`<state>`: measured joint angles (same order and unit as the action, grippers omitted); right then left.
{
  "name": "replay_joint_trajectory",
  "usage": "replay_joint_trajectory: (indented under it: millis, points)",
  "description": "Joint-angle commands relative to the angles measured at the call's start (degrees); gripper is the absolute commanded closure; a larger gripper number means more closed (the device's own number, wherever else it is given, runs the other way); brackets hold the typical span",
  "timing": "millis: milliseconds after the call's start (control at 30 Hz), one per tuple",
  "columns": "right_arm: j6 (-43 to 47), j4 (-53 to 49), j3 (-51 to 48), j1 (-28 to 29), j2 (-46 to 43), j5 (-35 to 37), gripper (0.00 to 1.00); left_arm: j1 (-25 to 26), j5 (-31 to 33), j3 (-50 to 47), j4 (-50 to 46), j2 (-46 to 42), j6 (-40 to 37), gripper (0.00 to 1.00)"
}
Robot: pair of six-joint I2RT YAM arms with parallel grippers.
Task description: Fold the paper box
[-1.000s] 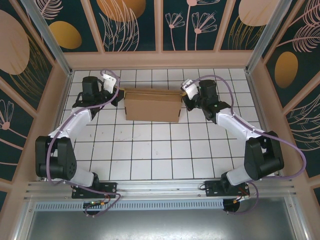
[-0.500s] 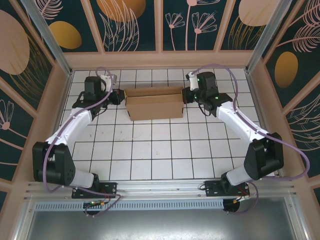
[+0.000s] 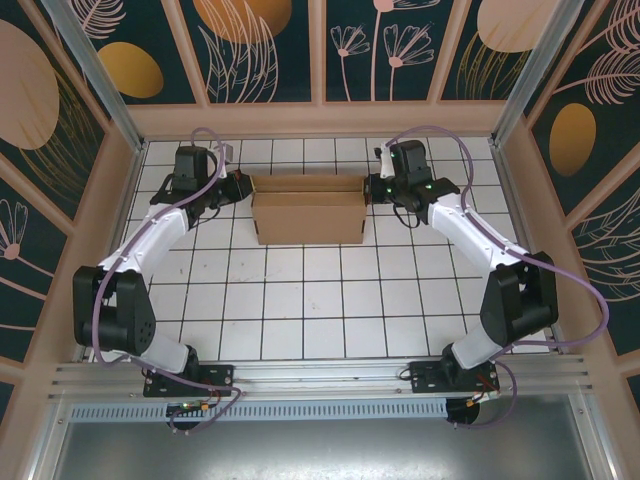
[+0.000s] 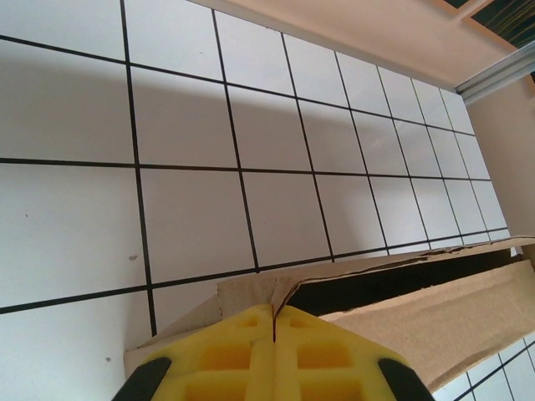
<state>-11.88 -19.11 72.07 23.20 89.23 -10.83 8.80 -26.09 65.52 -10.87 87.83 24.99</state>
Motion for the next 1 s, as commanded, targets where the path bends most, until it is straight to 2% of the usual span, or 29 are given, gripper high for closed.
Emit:
replay_joint_trajectory:
  millis: [0,633,967]
  points:
    - [-1.35,-1.34,-0.51,0.52,1.59,-0.80,1.00,0.18,-1.30,1.22,-4.87,1.93,1.62,1.00]
    - [-3.36,3.99,-6.21,4.43,-1.44,4.58,1.00,0.78,0.50,-8.41,-1.26,-2.17,-0.03,1.00]
    - [-4.57,-1.80,-0.99,4.52,1.47,0.31,1.00,0.77,0.78,-7.55,-1.50,-2.23,-0.20,1.00]
